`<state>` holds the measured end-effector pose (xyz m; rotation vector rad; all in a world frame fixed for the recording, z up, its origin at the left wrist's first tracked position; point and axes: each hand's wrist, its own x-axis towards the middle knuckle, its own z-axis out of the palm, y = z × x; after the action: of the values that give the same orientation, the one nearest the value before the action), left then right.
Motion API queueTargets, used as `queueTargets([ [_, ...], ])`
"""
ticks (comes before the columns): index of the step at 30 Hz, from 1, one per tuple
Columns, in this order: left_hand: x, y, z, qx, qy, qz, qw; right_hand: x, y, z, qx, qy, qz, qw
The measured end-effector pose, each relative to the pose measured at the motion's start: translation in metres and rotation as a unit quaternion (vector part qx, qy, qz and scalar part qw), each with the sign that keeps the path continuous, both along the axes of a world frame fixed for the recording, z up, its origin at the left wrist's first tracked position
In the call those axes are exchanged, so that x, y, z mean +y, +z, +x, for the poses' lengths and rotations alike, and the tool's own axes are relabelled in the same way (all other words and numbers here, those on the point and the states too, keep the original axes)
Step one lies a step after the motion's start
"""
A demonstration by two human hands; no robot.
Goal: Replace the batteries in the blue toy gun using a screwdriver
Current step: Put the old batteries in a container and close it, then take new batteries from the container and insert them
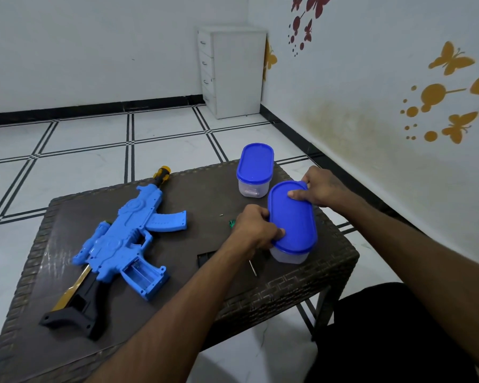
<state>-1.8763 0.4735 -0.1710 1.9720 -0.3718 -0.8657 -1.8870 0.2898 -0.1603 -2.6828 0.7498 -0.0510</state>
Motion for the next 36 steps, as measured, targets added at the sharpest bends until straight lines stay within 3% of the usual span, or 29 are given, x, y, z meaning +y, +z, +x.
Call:
queueTargets([
  [13,0.000,0.004,-0.002,0.003,0.000,0.006,1.000,0.003,0.005,0.001,-0.034,-0.015,0.010,0.999],
  [20,0.008,0.000,-0.006,0.009,0.033,-0.060,0.998,-0.004,0.006,-0.017,-0.172,-0.031,0.167,0.970],
  [25,0.013,-0.011,-0.010,-0.137,0.026,-0.079,0.987,0.009,0.007,-0.026,-0.196,-0.004,0.232,0.953],
  [29,0.010,-0.001,-0.023,-0.297,-0.009,-0.067,0.953,0.014,0.007,-0.028,-0.201,-0.009,0.255,0.946],
  [33,-0.001,0.007,-0.033,-0.349,-0.057,0.045,0.934,0.023,0.010,-0.024,-0.188,-0.005,0.286,0.939],
  [36,-0.004,0.014,-0.034,-0.344,-0.045,0.053,0.936,0.030,0.012,-0.020,-0.184,-0.016,0.298,0.937],
])
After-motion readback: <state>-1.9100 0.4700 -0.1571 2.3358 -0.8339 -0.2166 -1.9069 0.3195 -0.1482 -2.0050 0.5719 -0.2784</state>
